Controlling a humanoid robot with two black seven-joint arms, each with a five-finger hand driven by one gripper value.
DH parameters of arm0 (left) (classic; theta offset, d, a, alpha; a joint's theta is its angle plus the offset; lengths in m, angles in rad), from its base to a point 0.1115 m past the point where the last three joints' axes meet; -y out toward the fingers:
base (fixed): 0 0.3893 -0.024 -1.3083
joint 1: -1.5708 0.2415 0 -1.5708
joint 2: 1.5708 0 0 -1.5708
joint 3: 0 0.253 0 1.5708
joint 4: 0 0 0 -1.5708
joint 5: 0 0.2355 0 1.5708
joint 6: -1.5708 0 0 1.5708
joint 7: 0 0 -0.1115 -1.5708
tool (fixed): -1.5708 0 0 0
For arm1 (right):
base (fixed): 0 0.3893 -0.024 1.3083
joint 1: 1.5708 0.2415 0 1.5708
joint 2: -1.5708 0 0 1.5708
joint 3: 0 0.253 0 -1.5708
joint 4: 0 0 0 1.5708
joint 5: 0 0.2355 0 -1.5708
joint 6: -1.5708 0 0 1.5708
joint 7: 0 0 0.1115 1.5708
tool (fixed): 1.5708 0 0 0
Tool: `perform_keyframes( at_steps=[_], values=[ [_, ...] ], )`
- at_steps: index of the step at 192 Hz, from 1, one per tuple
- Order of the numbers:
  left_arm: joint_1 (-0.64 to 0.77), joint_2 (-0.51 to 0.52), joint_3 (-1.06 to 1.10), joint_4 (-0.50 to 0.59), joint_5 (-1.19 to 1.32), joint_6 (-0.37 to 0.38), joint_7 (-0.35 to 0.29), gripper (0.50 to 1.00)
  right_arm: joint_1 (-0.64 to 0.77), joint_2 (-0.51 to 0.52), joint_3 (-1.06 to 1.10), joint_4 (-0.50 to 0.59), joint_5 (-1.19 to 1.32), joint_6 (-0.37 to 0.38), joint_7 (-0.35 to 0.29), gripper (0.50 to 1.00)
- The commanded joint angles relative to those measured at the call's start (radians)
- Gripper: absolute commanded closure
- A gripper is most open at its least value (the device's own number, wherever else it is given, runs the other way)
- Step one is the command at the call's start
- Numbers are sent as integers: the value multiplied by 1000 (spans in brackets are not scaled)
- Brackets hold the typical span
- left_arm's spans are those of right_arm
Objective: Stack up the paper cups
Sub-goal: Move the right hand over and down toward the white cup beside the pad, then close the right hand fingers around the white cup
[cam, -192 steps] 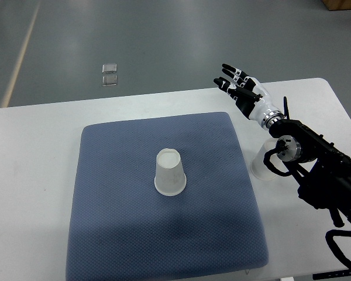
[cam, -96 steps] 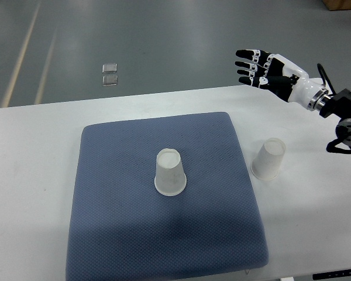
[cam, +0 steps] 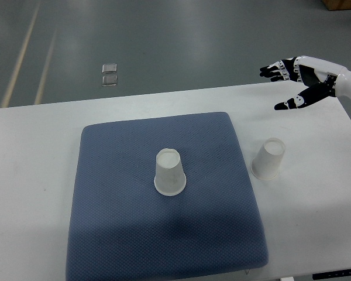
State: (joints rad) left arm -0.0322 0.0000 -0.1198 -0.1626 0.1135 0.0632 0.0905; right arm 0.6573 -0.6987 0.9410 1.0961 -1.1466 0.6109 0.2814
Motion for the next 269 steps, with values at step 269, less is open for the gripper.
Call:
perform_keyframes(
  at_steps=[269],
  values=[
    [0,0,0,0,0,0,0,500,-30,-31,-343,8,-547,-384,97,583]
  ],
)
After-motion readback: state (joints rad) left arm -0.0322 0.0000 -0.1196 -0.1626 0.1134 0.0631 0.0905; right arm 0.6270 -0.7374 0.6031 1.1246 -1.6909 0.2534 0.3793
